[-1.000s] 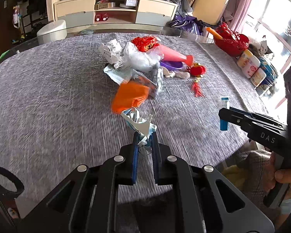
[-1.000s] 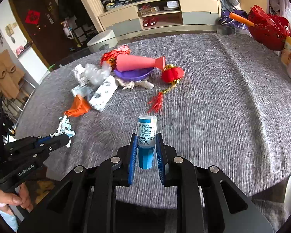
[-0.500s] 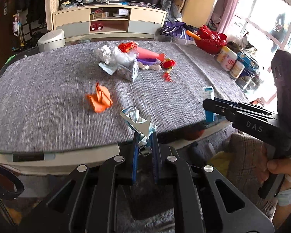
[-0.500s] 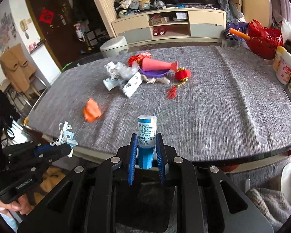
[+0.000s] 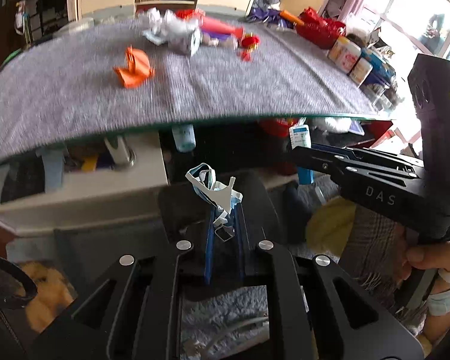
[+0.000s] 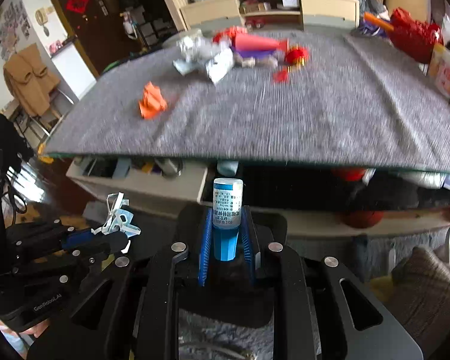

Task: Collect trash
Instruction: 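Carry both items down to the bin and open both tools, then grasp the orange paper scrap with the left tool while the right tool grasps the red lantern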

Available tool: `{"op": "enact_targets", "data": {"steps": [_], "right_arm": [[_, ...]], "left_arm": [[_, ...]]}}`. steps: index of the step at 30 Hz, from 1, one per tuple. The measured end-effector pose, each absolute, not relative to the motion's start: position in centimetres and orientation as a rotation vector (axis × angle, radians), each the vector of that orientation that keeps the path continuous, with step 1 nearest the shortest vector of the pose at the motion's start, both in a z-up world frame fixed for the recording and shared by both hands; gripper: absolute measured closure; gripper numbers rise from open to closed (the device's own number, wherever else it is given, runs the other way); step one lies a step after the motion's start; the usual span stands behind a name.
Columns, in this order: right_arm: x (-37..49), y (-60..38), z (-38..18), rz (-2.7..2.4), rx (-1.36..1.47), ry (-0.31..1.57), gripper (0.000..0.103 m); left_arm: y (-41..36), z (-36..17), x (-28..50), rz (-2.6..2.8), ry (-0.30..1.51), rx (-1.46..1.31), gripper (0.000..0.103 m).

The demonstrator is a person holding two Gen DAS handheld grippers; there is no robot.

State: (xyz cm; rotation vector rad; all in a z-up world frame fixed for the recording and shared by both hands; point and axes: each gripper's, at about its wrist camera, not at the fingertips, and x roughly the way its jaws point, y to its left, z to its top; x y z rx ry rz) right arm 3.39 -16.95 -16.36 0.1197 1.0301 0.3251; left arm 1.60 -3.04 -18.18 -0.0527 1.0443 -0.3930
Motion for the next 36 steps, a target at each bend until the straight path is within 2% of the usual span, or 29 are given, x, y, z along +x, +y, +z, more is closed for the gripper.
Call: {"op": "enact_targets", "data": {"steps": [8, 17, 21, 22, 25, 27, 31, 33, 36], "right_arm": [[2.4, -17.4, -20.5, 0.308, 0.135, 1.115, 0.082], [2.4, -17.2, -22.0, 0.314, 0.133, 1.155, 0.082], [2.8, -17.0, -22.2, 0.310, 0.129, 1.165, 0.081], [2.8, -17.0, -22.2, 0.308, 0.128, 1.166, 0.081], [3.0, -17.3, -22.4, 0.289, 0.133, 1.175, 0.079], [3.2, -17.6, -22.5, 0.277, 0.136, 1.174, 0.062], [3.5, -18.0, -22.3, 0.249, 0.132, 1.165, 0.046], [3.7, -18.1, -22.3, 0.234, 0.127, 1.160, 0.027], [4.0, -18.3, -22.1, 0.222, 0.131, 1.154, 0.017]], "left_arm": [[-4.1, -22.3, 1.0, -0.397, 1.130, -0.041, 0.092], [-4.4, -24.3, 1.0, -0.402, 1.182, -0.038, 0.092], [-4.2, -24.6, 1.3, -0.400, 1.197, -0.051, 0.086], [-4.2, -24.7, 1.3, -0.397, 1.202, -0.050, 0.079], [-4.0, -24.8, 1.5, -0.389, 1.207, -0.048, 0.070], [-3.8, -24.7, 1.6, -0.378, 1.205, -0.046, 0.064], [-3.5, -24.7, 1.9, -0.359, 1.205, -0.049, 0.054], [-3.3, -24.8, 2.0, -0.350, 1.205, -0.050, 0.050], [-3.1, -24.8, 2.4, -0.333, 1.202, -0.048, 0.036]]}}
